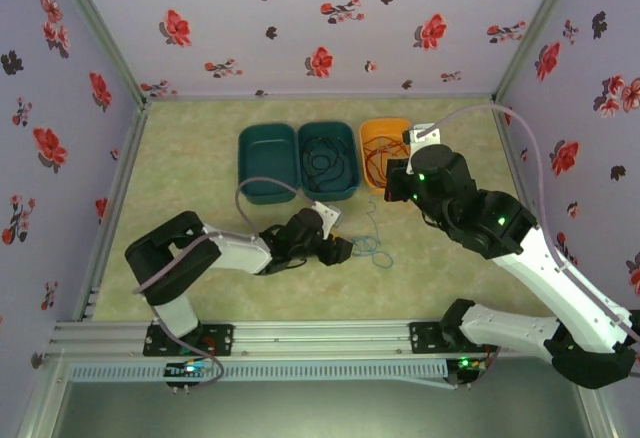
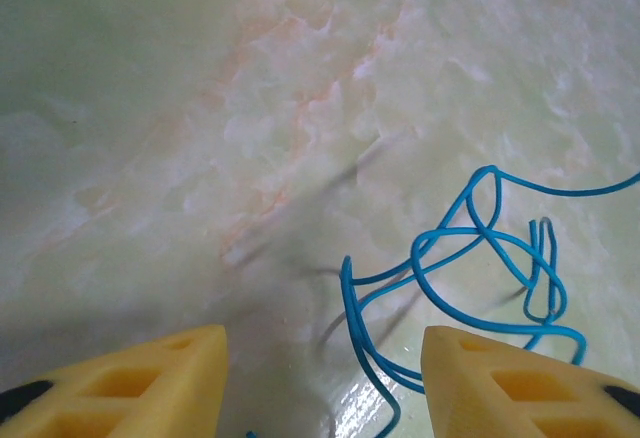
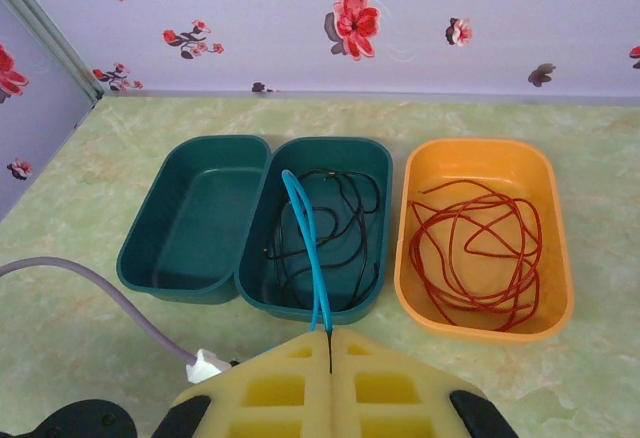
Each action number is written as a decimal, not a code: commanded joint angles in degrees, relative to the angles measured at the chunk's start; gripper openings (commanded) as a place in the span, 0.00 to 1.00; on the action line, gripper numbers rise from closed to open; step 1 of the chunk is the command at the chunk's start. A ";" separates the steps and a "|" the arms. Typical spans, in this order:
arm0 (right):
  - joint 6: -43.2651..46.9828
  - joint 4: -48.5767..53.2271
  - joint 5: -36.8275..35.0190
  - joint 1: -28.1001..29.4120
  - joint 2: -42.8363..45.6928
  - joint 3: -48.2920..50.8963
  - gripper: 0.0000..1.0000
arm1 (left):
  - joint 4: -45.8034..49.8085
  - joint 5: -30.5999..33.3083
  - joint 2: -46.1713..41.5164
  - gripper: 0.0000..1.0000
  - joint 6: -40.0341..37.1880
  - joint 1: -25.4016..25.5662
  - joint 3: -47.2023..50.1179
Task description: Untangle the cables
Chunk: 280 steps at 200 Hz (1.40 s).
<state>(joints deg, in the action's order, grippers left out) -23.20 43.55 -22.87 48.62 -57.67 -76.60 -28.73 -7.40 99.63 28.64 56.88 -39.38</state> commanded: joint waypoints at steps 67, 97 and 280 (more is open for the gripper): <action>-0.03 2.90 -6.32 -0.64 1.99 -1.12 0.00 | 2.11 0.13 1.02 0.00 6.26 -1.87 -1.04; 0.87 8.44 -16.19 -0.89 4.43 -3.37 0.00 | 4.16 6.82 -7.94 0.00 14.32 -6.05 9.20; 9.67 17.80 -42.44 -1.39 9.99 -17.10 0.00 | 60.90 25.20 -61.61 0.00 18.26 -39.42 20.25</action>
<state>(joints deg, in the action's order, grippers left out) -14.83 59.90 -61.34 47.59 -48.62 -92.49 25.56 17.23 39.68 47.92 23.09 -18.57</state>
